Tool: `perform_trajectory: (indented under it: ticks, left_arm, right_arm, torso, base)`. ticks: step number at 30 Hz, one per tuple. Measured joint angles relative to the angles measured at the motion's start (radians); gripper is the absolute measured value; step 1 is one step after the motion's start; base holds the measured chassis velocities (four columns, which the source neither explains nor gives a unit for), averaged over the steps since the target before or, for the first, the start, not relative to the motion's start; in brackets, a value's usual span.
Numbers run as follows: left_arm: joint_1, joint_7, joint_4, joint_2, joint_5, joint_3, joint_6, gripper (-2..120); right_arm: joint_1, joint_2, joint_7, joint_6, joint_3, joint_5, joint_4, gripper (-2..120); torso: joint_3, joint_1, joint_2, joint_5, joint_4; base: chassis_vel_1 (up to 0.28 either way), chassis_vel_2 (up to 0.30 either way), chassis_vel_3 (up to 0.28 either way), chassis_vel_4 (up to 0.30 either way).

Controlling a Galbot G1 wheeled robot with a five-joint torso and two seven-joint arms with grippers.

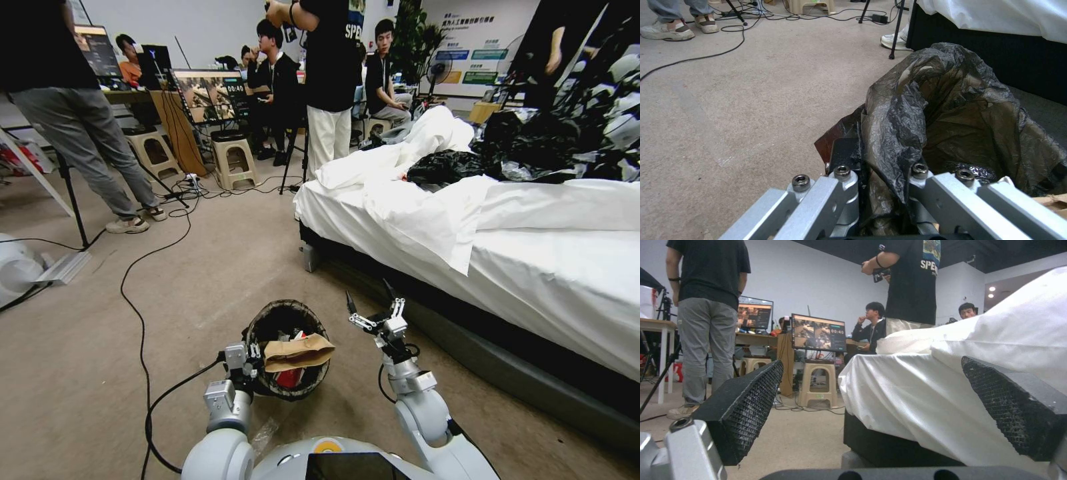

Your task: Pick up the trash bin, then pick up the garbage from the floor and place it into the trash bin.

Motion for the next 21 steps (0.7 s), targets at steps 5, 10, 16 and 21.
perform_trajectory:
  ticks: [5, 10, 16, 21]
  left_arm:
    - [-0.002, 0.002, 0.000, 0.001, -0.004, -0.005, 0.000, 6]
    - [-0.004, 0.002, 0.000, 0.001, -0.006, -0.004, 0.000, 6]
    - [-0.004, 0.003, -0.003, 0.001, -0.007, -0.002, 0.000, 6]
    - [-0.003, 0.002, -0.006, 0.001, -0.008, 0.001, 0.001, 6]
  right_arm:
    - [-0.001, 0.014, 0.000, 0.003, -0.001, 0.000, -0.018, 100]
    - [-0.001, 0.018, 0.000, 0.005, -0.002, 0.000, -0.027, 100]
    - [0.005, 0.018, 0.004, 0.005, 0.001, 0.000, -0.030, 100]
    - [0.009, 0.018, 0.005, 0.007, 0.007, -0.005, -0.033, 100]
  torso:
    - [0.000, 0.000, 0.000, 0.0001, -0.0001]
    - [0.000, 0.000, 0.000, 0.0000, 0.0000]
    - [0.000, 0.000, 0.000, 0.0000, 0.0001]
    - [0.000, 0.000, 0.000, 0.0001, 0.0000]
  base:
    - [0.000, 0.000, 0.000, 0.000]
    - [0.000, 0.000, 0.000, 0.000]
    - [0.051, 0.056, 0.065, 0.059]
    - [0.085, 0.081, 0.093, 0.079]
